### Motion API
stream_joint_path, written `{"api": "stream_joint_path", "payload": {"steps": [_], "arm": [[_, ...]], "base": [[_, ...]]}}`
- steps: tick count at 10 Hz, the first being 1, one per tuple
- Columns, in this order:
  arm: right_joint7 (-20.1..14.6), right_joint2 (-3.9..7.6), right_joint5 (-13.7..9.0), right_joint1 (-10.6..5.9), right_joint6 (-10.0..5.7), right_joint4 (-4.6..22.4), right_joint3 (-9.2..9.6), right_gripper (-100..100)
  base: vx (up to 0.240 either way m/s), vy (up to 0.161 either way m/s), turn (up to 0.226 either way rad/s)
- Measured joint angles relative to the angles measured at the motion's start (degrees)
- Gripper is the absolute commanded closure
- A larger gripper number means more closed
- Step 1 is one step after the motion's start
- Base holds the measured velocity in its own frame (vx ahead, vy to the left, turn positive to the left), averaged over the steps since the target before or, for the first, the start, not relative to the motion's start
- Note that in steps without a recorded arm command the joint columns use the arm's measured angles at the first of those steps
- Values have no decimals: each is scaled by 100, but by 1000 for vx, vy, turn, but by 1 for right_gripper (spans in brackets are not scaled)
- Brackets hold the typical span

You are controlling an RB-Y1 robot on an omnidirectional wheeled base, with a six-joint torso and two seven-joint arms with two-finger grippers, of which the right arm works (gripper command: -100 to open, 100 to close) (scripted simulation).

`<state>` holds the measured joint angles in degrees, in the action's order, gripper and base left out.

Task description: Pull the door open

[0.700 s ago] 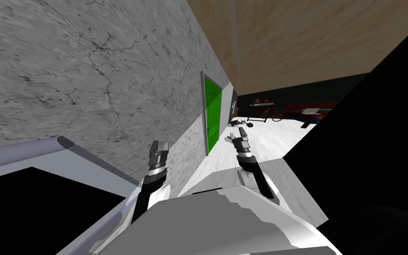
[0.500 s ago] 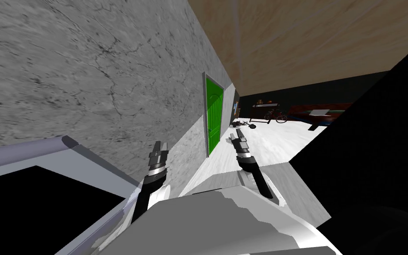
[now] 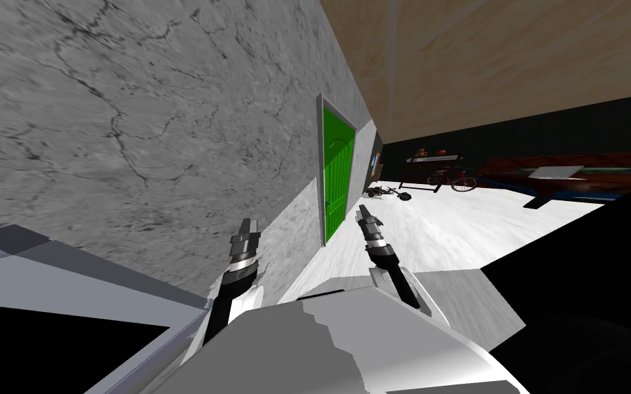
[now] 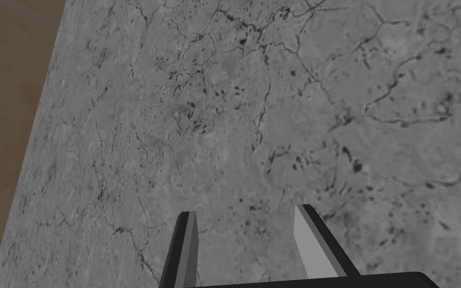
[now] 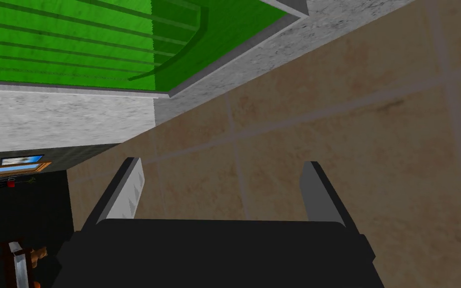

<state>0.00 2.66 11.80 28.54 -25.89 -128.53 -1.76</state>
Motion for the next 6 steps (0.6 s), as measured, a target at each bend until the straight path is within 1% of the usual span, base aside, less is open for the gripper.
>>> {"api": "stream_joint_path", "payload": {"steps": [2,3,4,5,6], "arm": [[231,40,235,11,-49,187,-34,-100],[354,66,371,42,-66,256,-47,-100],[461,94,476,63,-97,337,-77,-100],[567,88,580,94,-144,415,-75,-100],[671,83,682,113,-177,482,-69,-100]], "base": [[145,-90,157],[143,-97,162],[94,-95,112],[68,-83,123],[90,-110,233]]}}
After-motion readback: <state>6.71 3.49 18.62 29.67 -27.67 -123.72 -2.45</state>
